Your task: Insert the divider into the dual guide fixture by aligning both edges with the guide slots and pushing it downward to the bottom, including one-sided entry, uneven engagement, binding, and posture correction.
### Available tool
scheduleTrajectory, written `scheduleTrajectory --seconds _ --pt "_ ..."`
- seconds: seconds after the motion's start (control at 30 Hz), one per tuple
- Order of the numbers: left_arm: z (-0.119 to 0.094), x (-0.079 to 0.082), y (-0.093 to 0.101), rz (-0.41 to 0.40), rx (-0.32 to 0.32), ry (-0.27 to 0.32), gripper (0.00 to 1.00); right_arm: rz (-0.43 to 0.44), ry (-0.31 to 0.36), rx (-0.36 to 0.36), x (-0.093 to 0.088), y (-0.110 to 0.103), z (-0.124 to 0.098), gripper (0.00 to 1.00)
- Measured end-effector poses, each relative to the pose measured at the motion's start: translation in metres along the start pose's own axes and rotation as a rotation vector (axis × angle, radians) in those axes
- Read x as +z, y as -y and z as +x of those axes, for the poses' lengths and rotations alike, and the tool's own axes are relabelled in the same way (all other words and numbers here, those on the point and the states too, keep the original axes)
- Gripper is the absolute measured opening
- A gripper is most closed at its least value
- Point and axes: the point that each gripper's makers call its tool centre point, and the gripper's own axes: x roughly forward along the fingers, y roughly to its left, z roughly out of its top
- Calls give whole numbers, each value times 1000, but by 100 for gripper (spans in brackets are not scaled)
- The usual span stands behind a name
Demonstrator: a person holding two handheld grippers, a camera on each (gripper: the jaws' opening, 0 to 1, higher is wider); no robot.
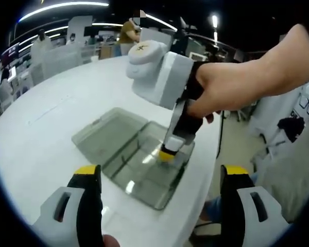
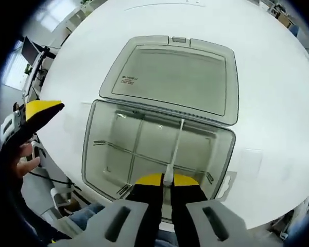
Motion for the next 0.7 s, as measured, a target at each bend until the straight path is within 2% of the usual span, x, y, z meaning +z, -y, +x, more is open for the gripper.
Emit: scheduleTrajectory --seconds 0.4,0.6,0.63,0.67,0.7 --pt "0 -1 1 7 -5 -10 93 -4 -33 -35 0 -3 1 0" --pt "-1 -2 2 15 -8 -23 93 -53 -46 -73 -5 -7 -5 0" --pt "-1 -2 2 15 -8 -25 93 -47 -47 -71 -5 -6 -5 0" --pt "-1 -2 2 17 -8 -28 93 23 -50 -58 -6 -8 -6 0" --pt "-1 -2 2 19 -7 -30 93 47 -51 -49 -6 -7 -6 0"
